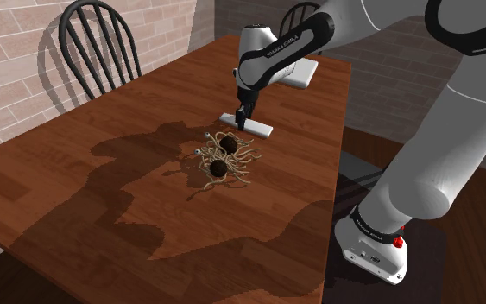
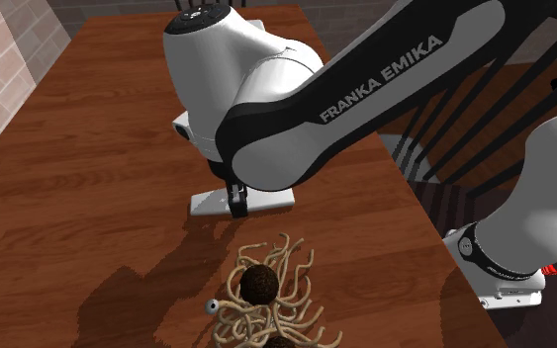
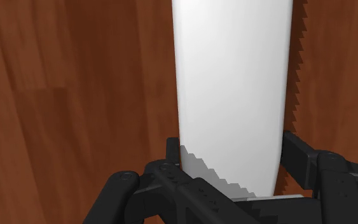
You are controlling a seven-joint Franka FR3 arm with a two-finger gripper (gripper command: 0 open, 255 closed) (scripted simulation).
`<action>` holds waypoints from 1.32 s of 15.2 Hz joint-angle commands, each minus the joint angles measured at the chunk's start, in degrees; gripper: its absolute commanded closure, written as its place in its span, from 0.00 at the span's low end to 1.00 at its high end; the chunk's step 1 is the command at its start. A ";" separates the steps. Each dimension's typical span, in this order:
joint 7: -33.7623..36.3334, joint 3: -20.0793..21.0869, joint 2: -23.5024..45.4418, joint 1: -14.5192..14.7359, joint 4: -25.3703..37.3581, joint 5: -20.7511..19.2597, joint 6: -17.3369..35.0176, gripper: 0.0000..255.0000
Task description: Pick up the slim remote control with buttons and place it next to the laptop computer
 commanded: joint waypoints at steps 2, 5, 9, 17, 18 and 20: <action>0.00 0.00 0.01 0.00 0.00 0.00 0.00 1.00; 0.02 0.00 -0.48 0.01 0.24 -0.04 -0.72 1.00; 0.09 -0.01 -2.32 0.03 1.38 -0.17 -3.69 1.00; 0.20 0.00 -5.46 0.06 4.23 -0.37 -9.67 1.00; 0.21 0.00 -5.80 0.06 4.64 -0.39 -10.43 1.00; 0.22 0.01 -6.44 0.07 5.50 -0.42 -11.93 1.00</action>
